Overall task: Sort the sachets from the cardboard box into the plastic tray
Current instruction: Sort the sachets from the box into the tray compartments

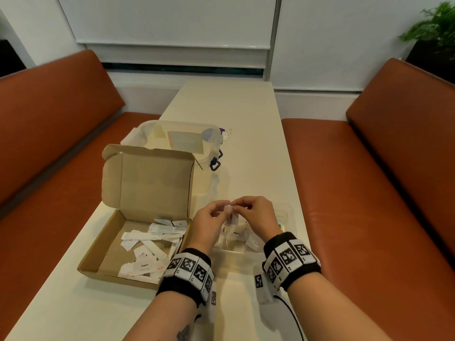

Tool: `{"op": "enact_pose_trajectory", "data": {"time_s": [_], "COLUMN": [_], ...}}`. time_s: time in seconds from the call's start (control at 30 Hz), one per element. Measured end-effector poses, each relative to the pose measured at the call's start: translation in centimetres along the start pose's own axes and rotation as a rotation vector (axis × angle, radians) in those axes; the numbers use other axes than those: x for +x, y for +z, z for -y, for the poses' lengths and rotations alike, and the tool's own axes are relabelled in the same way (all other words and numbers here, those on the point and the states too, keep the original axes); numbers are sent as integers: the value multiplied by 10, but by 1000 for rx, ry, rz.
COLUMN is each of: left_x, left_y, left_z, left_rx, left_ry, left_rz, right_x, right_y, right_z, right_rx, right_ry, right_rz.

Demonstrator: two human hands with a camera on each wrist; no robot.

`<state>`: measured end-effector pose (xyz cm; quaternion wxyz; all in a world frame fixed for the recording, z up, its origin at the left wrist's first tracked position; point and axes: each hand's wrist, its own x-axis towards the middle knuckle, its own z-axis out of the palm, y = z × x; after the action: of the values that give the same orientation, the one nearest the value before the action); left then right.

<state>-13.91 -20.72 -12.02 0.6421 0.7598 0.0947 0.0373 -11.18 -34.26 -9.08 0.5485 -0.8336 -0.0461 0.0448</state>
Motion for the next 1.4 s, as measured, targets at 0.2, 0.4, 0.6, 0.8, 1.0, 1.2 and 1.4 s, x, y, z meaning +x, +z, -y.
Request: {"op": "enact_pose_trajectory", "data": {"time_s": [0.2, 0.4, 0.6, 0.8, 1.0, 1.2, 1.4], "left_x": [1, -3, -4, -7, -6, -5, -5], "left_y": [4, 5, 2, -2, -3, -5, -6], "left_z": [0, -2, -1, 5, 5, 6, 3], "left_rx": [-58, -79, 165, 358, 365, 377, 360], "left_ry": [-17, -25, 31, -29, -68, -67, -65], "left_rz": [-122, -149, -276, -186, -172, -169, -158], "right_x": [-6, -4, -4, -7, -11, -16, -16], "right_y": [0, -4, -2, 12, 17, 20, 23], "right_z": [-3, -10, -11, -22, -26, -28, -27], "right_rx": [34, -41, -600, -839, -755, -815, -825], "right_ry": [83, 64, -29, -107, -156, -134, -108], "right_rz": [-1, -56, 146, 172, 94, 128, 102]}}
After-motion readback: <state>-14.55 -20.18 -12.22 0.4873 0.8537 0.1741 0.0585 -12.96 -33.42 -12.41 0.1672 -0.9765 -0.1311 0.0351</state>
